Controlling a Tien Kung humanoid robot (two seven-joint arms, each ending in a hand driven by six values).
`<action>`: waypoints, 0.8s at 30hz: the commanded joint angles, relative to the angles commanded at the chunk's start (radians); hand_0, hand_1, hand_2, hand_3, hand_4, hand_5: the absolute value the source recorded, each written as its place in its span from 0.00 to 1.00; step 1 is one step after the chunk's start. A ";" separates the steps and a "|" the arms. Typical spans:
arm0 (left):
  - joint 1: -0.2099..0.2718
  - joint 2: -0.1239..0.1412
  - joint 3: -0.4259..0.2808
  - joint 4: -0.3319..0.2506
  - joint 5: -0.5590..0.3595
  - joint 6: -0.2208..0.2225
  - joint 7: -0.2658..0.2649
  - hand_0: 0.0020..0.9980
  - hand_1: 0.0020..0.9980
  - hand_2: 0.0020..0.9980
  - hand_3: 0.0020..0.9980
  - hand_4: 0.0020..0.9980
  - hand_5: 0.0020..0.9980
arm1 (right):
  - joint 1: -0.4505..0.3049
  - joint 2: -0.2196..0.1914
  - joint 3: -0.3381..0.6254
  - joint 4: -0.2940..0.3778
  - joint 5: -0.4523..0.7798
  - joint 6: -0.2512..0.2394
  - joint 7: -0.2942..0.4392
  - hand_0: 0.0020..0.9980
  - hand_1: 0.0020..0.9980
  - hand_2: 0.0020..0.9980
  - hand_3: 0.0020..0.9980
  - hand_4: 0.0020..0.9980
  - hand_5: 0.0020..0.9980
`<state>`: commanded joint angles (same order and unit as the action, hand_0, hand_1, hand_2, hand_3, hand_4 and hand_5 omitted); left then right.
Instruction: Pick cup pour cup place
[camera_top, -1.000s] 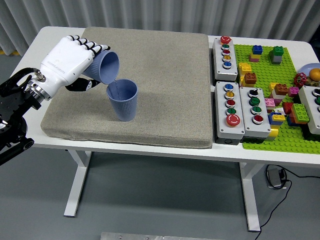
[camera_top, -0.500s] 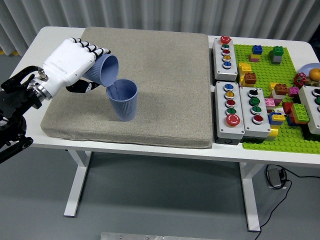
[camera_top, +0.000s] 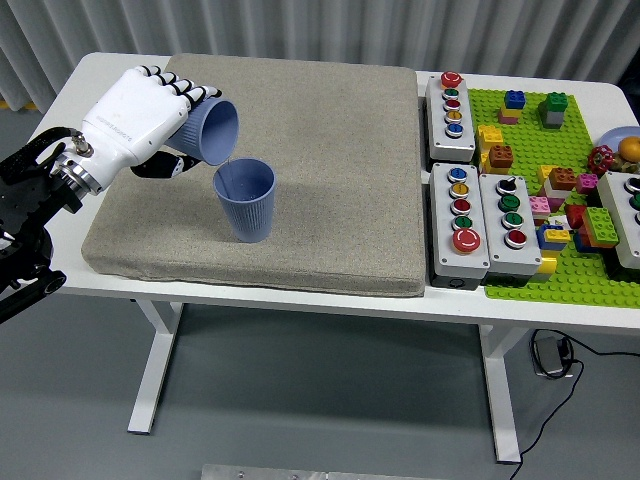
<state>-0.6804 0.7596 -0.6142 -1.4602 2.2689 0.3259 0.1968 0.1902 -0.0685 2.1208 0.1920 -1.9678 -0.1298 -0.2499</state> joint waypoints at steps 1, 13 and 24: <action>0.000 0.000 0.000 -0.002 0.000 -0.002 0.000 0.51 0.52 0.55 0.54 0.66 0.06 | 0.000 0.000 -0.001 0.000 0.000 0.000 0.000 0.69 0.64 0.58 0.58 0.00 0.17; 0.004 0.002 0.008 -0.015 0.000 -0.002 0.008 0.52 0.53 0.55 0.54 0.66 0.03 | -0.004 0.002 -0.001 0.001 -0.003 0.000 -0.002 0.69 0.64 0.58 0.58 0.00 0.17; 0.012 -0.004 0.012 -0.006 0.000 0.027 0.001 0.52 0.53 0.55 0.54 0.65 0.01 | -0.011 0.002 -0.007 0.001 -0.001 -0.001 -0.003 0.69 0.64 0.58 0.58 0.00 0.17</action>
<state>-0.6681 0.7561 -0.6020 -1.4664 2.2689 0.3533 0.1975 0.1791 -0.0662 2.1140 0.1929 -1.9687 -0.1308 -0.2528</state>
